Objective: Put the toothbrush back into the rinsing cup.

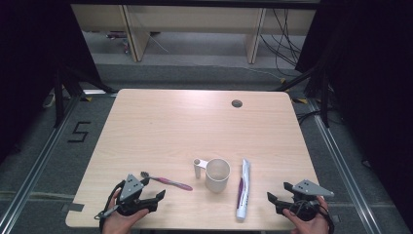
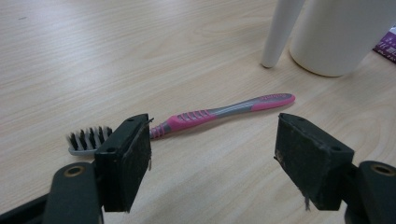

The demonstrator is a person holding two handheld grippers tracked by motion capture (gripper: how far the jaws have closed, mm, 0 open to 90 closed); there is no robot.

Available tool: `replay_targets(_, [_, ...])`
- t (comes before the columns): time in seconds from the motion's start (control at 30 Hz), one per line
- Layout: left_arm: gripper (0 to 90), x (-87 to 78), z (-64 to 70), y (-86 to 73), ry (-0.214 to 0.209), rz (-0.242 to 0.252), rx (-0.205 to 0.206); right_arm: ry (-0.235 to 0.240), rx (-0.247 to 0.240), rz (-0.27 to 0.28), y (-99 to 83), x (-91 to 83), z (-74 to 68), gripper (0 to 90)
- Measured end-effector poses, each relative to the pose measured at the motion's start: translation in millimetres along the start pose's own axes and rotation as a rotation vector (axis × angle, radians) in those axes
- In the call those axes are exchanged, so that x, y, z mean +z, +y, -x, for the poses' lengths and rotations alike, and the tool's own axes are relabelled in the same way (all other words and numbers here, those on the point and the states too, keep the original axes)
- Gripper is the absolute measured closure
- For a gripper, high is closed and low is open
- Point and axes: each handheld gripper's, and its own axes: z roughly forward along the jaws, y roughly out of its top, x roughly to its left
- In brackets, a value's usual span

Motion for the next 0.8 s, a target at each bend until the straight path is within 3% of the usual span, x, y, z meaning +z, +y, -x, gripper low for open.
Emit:
replay_targets(0.33, [26.7, 4.6, 6.2, 0.3, -0.018, -0.010, 0.010, 0.000, 0.017, 0.009, -0.9, -0.3, 0.9, 26.0])
replay_targets(0.43, [26.7, 6.0, 8.0, 0.9, -0.016, -0.009, 0.010, 0.014, 0.037, 0.016, -1.3, -0.3, 2.4, 26.0])
replay_targets(0.47, [26.7, 6.6, 8.9, 1.4, -0.015, -0.006, 0.006, 0.027, 0.089, -0.004, -2.3, -0.4, -0.1, 26.0])
replay_targets(0.53, [26.7, 7.7, 9.8, 2.3, -0.023, -0.007, 0.012, 0.025, 0.091, -0.003, -2.4, -0.3, 0.3, 26.0])
replay_targets(0.57, [26.7, 8.3, 11.0, 2.9, -0.025, -0.009, 0.009, 0.019, 0.054, 0.002, -2.2, 0.2, 3.9, 26.0])
replay_targets(0.7, [26.7, 11.9, 15.4, 6.1, -0.037, 0.003, 0.015, -0.004, 0.069, -0.006, -2.6, 0.7, 2.5, 26.0])
replay_targets(0.8, [26.8, 13.3, 17.3, 9.6, -0.038, -0.002, 0.022, 0.016, 0.080, -0.013, -2.5, 0.4, 1.4, 26.0])
